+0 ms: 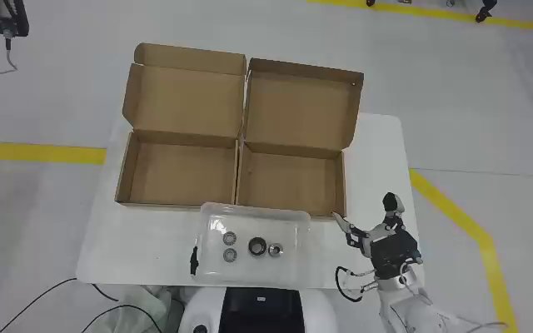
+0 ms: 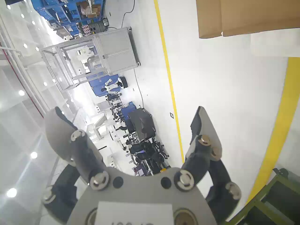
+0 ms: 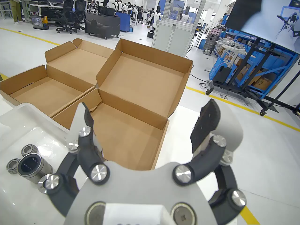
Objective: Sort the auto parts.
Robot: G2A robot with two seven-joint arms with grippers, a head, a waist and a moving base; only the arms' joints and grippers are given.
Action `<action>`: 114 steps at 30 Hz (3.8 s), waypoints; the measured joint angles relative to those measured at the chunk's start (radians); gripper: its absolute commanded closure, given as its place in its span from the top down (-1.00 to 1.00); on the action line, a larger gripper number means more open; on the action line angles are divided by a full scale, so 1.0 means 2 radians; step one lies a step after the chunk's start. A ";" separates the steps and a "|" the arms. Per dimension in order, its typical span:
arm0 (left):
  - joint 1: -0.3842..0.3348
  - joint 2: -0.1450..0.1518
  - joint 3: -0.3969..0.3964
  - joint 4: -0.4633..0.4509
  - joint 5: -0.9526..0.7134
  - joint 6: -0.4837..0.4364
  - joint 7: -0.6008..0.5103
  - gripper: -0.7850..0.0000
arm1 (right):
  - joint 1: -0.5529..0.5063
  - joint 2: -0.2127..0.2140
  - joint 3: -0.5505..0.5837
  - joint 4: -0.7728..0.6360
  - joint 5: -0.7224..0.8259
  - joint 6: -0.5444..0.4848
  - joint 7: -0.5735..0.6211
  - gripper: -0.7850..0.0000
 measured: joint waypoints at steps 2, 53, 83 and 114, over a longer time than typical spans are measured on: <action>0.000 0.000 0.000 0.000 0.000 0.000 0.000 1.00 | 0.000 0.000 0.000 0.000 0.000 0.000 0.000 1.00; 0.000 0.000 0.000 0.000 0.000 0.000 0.000 1.00 | 0.313 0.028 -0.180 0.183 0.086 -0.398 0.272 1.00; 0.000 0.000 0.000 0.000 0.000 0.000 0.000 1.00 | 0.335 0.040 -0.227 0.199 0.062 -0.395 0.261 1.00; 0.000 0.000 0.000 0.000 0.000 0.000 0.000 1.00 | 0.348 0.049 -0.293 0.219 0.028 -0.340 0.364 0.69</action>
